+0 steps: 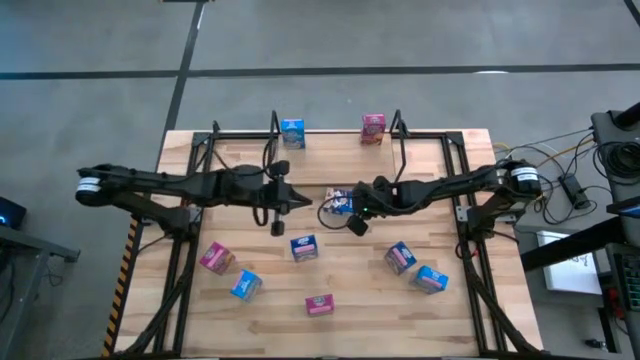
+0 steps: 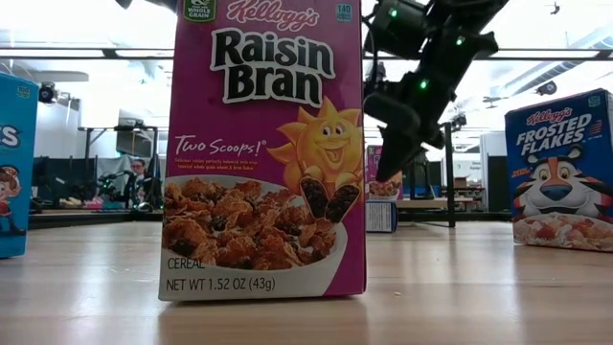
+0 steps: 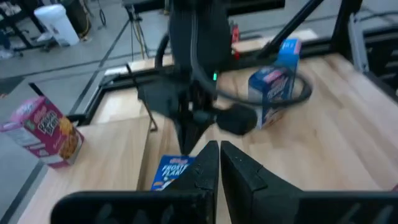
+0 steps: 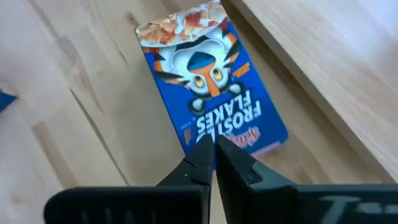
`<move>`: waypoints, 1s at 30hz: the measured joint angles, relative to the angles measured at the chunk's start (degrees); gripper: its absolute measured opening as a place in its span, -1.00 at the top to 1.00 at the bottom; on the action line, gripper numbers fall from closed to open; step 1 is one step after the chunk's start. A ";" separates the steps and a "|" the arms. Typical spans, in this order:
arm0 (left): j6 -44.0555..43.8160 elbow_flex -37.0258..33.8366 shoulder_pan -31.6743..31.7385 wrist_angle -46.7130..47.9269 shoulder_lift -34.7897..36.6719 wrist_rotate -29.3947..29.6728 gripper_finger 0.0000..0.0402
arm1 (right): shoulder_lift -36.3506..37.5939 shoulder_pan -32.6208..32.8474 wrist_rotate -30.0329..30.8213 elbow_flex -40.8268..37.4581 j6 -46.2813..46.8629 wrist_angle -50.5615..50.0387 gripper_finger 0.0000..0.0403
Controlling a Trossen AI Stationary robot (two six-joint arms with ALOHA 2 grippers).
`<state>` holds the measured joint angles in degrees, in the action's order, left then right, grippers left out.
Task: Stack cereal on shelf
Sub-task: Put the top dark blue cereal box on the shelf Adjust the dark blue cereal box
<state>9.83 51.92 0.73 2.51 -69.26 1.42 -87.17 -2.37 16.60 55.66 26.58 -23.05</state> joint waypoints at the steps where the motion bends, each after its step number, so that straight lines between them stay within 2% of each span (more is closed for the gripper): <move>1: -0.40 0.00 -0.33 -0.01 0.18 0.05 1.00 | -0.64 0.00 0.00 0.02 -0.18 0.41 0.96; 8: -1.47 -0.07 -0.98 -0.36 -1.41 -0.01 1.00 | -4.59 0.17 0.11 0.02 -0.23 1.60 0.96; 12: -2.03 -0.09 -0.98 -0.42 -2.87 0.01 1.00 | -4.52 1.08 -1.10 0.13 -0.29 0.68 0.96; 19: -5.77 -0.10 -1.05 -1.77 -7.29 0.03 1.00 | -1.63 3.99 -8.80 0.12 -0.23 -5.36 0.96; 27: -8.83 -0.11 -1.18 -10.35 -17.12 -0.01 1.00 | 5.10 6.27 -9.33 0.50 2.38 -11.78 0.96; 30: -8.89 1.11 -1.18 -10.69 -21.70 0.05 1.00 | 8.42 6.27 -9.26 0.55 3.42 -15.73 0.96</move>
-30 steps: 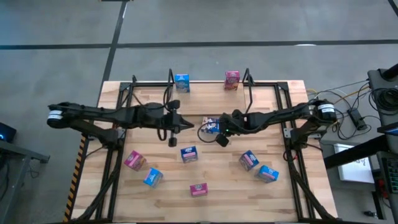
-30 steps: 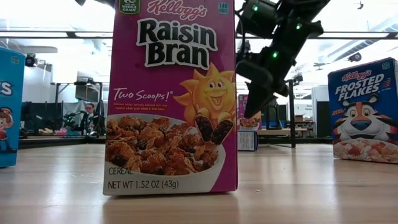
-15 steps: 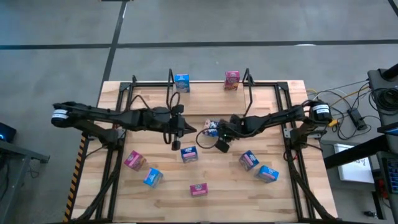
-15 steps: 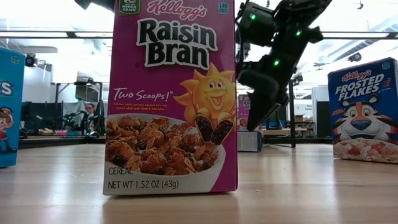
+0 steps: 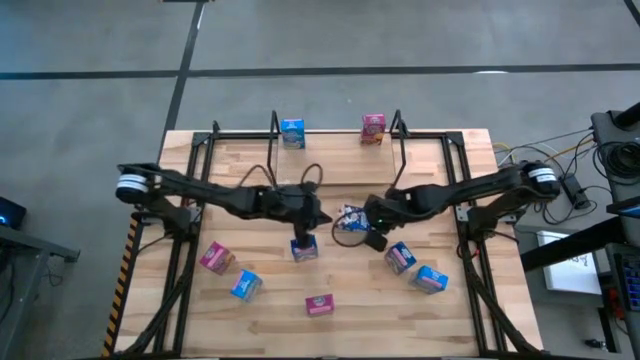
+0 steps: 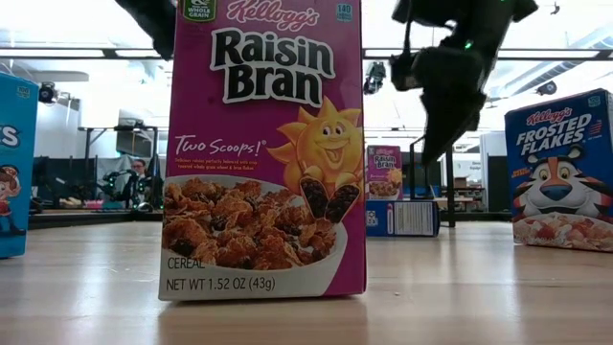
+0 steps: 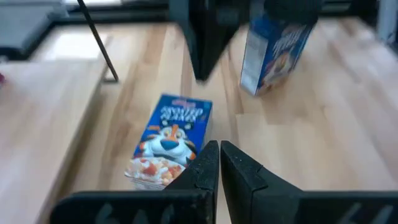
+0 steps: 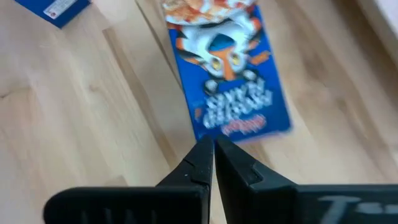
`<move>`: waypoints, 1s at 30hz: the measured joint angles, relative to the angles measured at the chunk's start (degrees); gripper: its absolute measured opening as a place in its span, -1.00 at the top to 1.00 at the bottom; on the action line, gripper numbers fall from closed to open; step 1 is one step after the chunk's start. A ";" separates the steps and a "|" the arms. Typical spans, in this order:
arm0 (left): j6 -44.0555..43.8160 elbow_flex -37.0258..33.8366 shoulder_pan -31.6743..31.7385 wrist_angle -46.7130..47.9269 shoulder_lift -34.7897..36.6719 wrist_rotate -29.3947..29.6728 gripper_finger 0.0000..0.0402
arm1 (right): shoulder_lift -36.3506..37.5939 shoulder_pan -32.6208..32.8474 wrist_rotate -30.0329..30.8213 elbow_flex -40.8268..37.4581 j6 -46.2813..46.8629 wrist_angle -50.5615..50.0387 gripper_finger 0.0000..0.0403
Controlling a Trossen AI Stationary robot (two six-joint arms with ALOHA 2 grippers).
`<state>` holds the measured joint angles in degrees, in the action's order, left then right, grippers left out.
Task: Stack cereal on shelf
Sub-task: Put the top dark blue cereal box on the shelf Adjust the dark blue cereal box
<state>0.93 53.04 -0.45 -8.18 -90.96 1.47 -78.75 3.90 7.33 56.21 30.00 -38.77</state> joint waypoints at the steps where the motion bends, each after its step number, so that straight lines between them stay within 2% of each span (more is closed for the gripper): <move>1: 0.00 0.73 0.02 -0.02 -1.54 0.20 1.00 | 1.06 0.00 0.08 -0.01 0.07 -1.13 0.96; 7: 1.58 6.49 0.19 1.58 -9.57 3.78 1.00 | 7.49 0.00 0.20 -0.98 2.93 -4.67 0.96; 12: 3.75 11.31 0.88 6.97 -12.69 6.60 1.00 | 10.28 -0.02 0.63 -2.49 4.41 -4.26 0.96; 17: 5.28 13.61 1.68 10.61 -13.48 6.12 1.00 | 10.32 -0.02 1.69 -3.08 5.52 -4.35 0.96; 23: 7.65 18.09 1.57 19.92 -12.27 -0.99 1.00 | 9.98 -0.02 1.71 -3.08 6.18 -4.27 0.95; 26: 10.95 21.47 1.62 27.04 -11.72 -0.85 1.00 | 10.01 -0.02 1.73 -3.08 6.18 -4.32 0.95; 30: 17.81 24.38 2.96 32.26 -11.76 2.69 1.00 | 10.02 -0.02 1.73 -3.08 6.16 -4.29 0.95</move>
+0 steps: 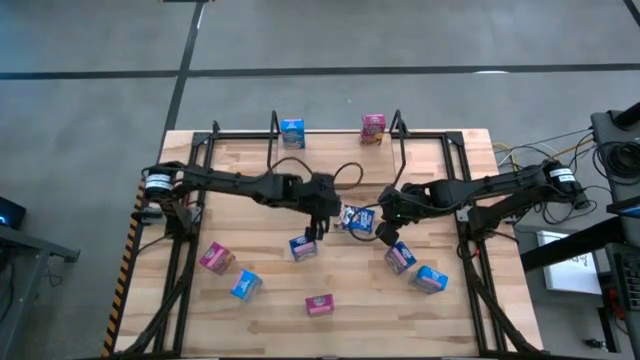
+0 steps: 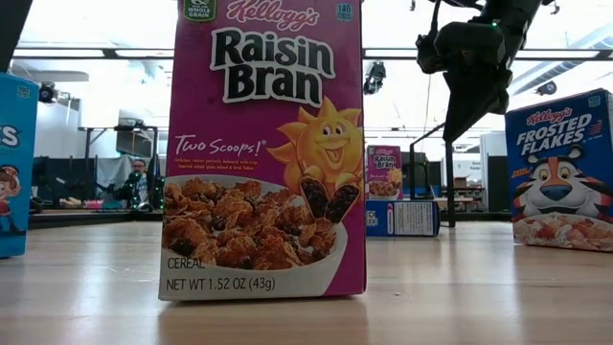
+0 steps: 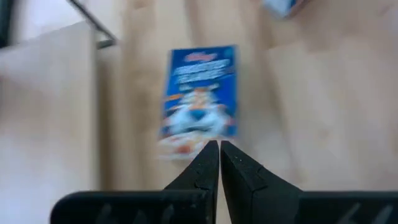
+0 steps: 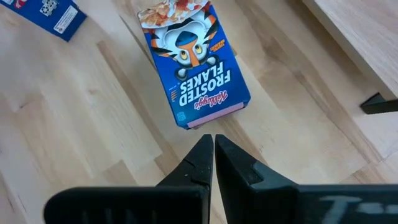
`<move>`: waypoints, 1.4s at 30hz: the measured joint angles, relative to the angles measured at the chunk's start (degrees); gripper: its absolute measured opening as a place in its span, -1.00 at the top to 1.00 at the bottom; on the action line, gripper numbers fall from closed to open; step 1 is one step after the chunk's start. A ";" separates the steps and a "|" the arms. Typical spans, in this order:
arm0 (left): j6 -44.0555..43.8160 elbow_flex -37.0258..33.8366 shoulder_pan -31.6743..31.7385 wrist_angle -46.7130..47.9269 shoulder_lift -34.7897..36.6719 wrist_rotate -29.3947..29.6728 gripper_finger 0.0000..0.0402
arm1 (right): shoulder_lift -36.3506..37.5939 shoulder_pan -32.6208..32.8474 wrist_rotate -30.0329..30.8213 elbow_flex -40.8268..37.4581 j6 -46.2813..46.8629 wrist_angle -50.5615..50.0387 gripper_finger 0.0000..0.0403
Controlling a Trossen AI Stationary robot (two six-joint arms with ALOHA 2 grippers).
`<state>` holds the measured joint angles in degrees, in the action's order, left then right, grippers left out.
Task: Stack cereal on shelf
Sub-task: Put the top dark blue cereal box on the shelf Adjust the dark blue cereal box
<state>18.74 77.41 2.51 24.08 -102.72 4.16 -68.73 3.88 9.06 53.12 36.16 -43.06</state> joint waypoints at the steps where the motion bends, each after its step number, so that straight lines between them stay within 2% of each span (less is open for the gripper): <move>1: 3.24 0.41 0.47 0.16 0.02 0.20 1.00 | 0.00 0.00 0.00 0.00 0.00 0.02 0.95; 4: 12.71 0.06 1.67 0.46 -0.17 -2.36 1.00 | 0.00 0.00 0.01 0.00 -0.02 0.03 0.95; 6: 15.87 -0.29 2.42 -0.52 -0.95 -4.83 1.00 | 0.00 0.00 0.02 0.00 -0.02 0.05 0.95; 11: 19.94 -0.31 3.34 -1.71 -2.07 -5.61 1.00 | 0.00 0.00 0.13 0.00 -0.18 0.08 0.95; 14: 17.91 -0.06 3.27 -1.61 -2.56 -6.46 1.00 | 0.00 0.00 0.15 0.00 -0.20 0.08 0.95; 15: 15.45 0.39 3.31 -1.49 -2.52 -6.69 1.00 | 0.00 0.00 0.13 0.00 -0.20 0.06 0.95; 19: -5.35 2.93 5.01 -1.60 -2.16 -9.16 1.00 | 0.00 0.12 0.13 0.00 -0.17 0.06 0.95; 24: -28.76 1.70 7.05 -4.35 -2.36 -22.92 1.00 | 0.00 0.79 0.09 0.00 -0.17 0.02 0.95; 29: -43.58 -2.96 8.59 -6.75 -2.89 -22.46 1.00 | 0.00 2.03 0.11 -0.07 -0.17 -0.16 0.95; 35: -54.02 -6.98 10.98 -12.82 -2.91 -22.85 1.00 | 0.00 2.48 2.07 -1.64 -0.75 -0.21 0.96; 42: -54.86 -7.37 11.05 -15.00 -4.15 -22.76 1.00 | 0.02 2.06 4.52 -4.48 -0.37 0.74 0.96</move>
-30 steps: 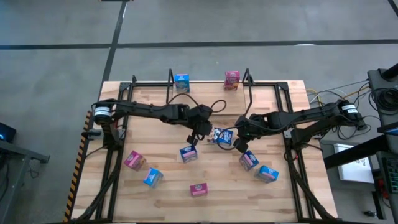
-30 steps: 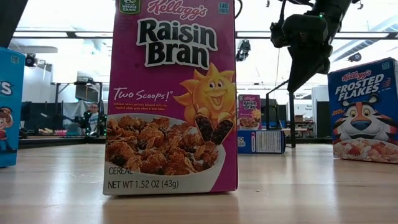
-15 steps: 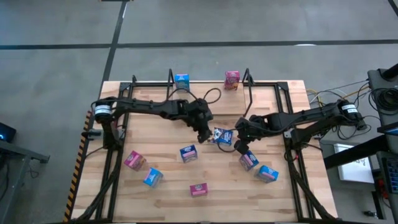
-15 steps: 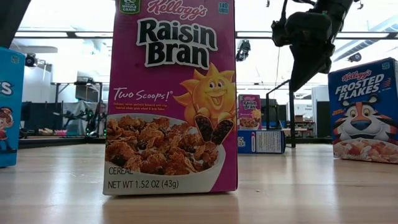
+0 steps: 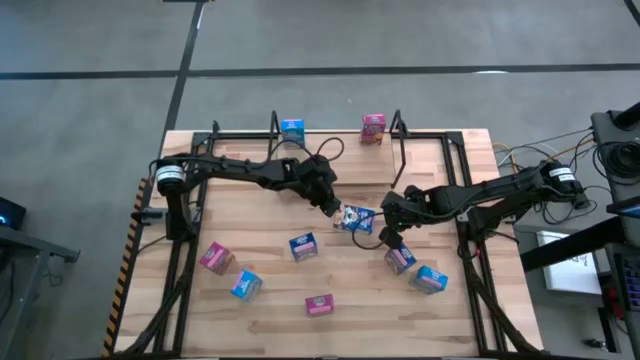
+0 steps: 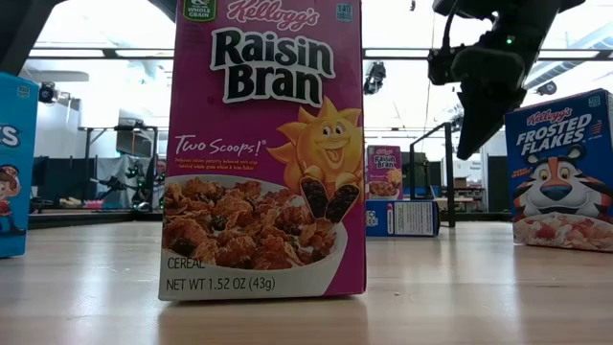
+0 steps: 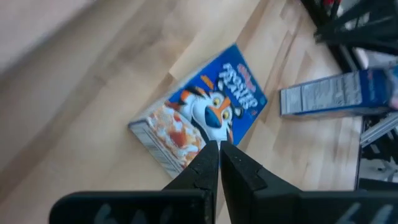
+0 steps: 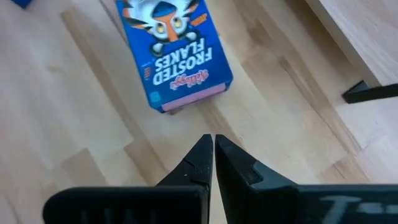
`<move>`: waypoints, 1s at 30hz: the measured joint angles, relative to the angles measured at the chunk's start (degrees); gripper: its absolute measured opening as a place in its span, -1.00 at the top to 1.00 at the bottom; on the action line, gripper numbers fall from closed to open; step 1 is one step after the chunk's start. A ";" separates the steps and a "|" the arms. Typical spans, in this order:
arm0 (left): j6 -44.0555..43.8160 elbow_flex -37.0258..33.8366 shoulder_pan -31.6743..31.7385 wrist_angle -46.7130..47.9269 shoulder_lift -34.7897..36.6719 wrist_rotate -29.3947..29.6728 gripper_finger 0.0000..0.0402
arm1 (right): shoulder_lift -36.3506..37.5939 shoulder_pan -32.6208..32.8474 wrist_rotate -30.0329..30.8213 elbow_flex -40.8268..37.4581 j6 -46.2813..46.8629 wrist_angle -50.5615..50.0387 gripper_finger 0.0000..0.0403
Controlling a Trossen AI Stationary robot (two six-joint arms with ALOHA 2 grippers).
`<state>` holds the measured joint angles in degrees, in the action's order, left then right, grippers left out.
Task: Stack cereal on shelf
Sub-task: Put the top dark blue cereal box on the shelf Adjust the dark blue cereal box
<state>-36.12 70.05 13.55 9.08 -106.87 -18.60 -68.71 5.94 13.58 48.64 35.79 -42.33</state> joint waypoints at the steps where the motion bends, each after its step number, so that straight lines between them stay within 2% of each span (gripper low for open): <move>1: 0.00 -0.03 -0.04 -0.12 -0.39 0.01 1.00 | 0.00 -0.26 -0.01 -0.24 0.19 0.49 0.96; 9: 1.40 -0.01 -0.01 -0.54 -2.28 -0.01 1.00 | -0.07 -2.36 -0.01 -1.02 0.37 6.04 0.96; 20: 4.66 -0.01 -0.18 -0.68 -2.91 0.26 1.00 | -0.09 -2.41 0.09 -5.58 5.17 10.15 0.96; 30: 5.91 -0.01 -0.38 -1.13 -4.86 0.58 1.00 | -0.11 -2.98 0.07 -6.93 5.71 16.09 0.96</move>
<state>-30.21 70.04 13.17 7.94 -111.72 -18.02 -68.82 2.96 13.65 41.71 41.50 -26.23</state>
